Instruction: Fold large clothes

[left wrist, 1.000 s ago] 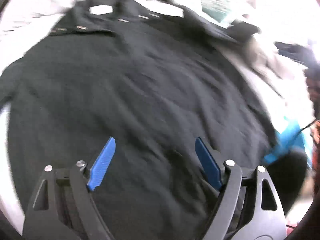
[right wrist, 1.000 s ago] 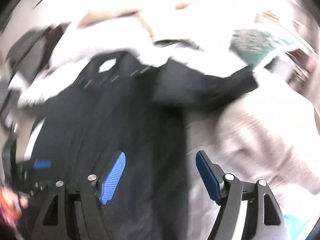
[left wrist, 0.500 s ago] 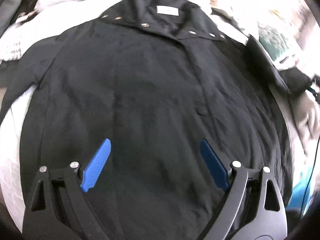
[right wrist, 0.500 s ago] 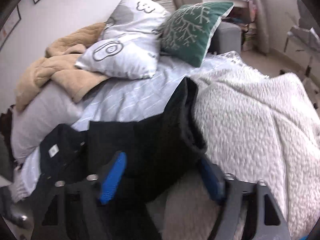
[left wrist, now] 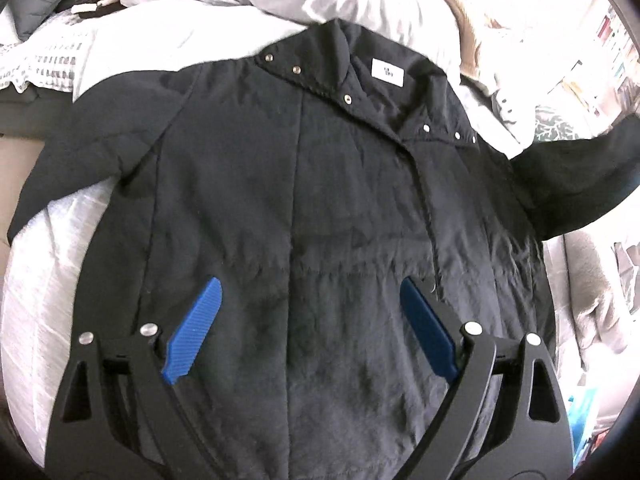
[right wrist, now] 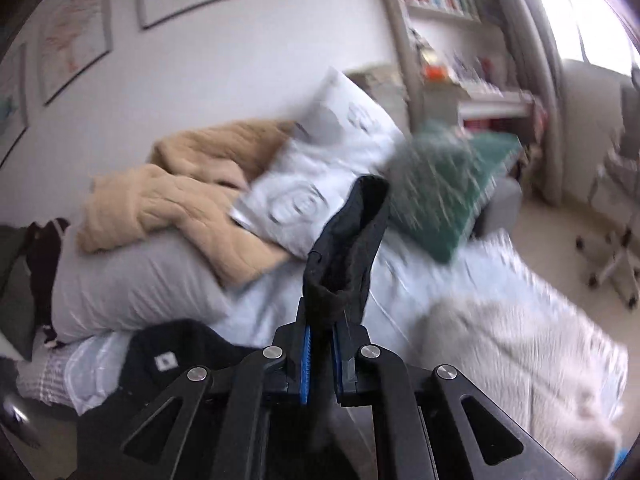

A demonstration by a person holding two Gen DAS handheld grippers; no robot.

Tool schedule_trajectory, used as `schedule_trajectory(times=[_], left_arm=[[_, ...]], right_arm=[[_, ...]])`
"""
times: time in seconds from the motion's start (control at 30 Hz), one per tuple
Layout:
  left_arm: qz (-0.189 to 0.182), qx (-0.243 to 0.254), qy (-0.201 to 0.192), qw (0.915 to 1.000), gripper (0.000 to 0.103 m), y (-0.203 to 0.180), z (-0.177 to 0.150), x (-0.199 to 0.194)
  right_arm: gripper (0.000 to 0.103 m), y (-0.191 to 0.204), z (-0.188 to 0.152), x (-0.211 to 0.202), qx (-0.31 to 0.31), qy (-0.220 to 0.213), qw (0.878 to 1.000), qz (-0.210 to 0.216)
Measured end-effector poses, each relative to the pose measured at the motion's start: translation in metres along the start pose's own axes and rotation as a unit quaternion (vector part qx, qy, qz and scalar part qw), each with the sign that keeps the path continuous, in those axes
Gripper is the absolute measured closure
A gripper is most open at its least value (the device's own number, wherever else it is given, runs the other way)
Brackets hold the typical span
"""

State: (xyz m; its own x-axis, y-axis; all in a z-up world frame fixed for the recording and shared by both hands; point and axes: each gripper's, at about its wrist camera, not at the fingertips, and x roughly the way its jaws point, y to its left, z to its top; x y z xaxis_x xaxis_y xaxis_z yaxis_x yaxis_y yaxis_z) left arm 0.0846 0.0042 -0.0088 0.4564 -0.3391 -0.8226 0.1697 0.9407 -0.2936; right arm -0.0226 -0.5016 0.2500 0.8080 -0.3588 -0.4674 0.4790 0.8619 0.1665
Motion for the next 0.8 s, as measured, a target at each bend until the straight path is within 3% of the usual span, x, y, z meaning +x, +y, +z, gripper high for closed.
schedule_trajectory(times=[0.13, 0.33, 0.53, 0.7, 0.8], left_arm=[[-0.006, -0.005, -0.008, 0.9999, 0.012, 0.005, 0.006, -0.006], [-0.017, -0.026, -0.008, 0.9995, 0.012, 0.015, 0.011, -0.012], [-0.012, -0.030, -0.011, 0.9994, 0.012, 0.021, 0.013, -0.014], [-0.008, -0.030, -0.010, 0.9995, 0.012, 0.029, 0.016, -0.013], [-0.007, -0.043, -0.009, 0.9990, 0.012, 0.038, 0.019, -0.011]], right_arm=[[0.095, 0.058, 0.011, -0.002, -0.045, -0.003, 0.998, 0.032], [0.095, 0.153, -0.039, 0.030, -0.123, 0.044, 0.986, 0.101], [0.093, 0.238, -0.127, 0.080, -0.177, 0.137, 0.955, 0.193], [0.081, 0.280, -0.186, 0.107, -0.218, 0.227, 0.920, 0.233], [0.072, 0.271, -0.186, 0.106, -0.221, 0.219, 0.919, 0.241]])
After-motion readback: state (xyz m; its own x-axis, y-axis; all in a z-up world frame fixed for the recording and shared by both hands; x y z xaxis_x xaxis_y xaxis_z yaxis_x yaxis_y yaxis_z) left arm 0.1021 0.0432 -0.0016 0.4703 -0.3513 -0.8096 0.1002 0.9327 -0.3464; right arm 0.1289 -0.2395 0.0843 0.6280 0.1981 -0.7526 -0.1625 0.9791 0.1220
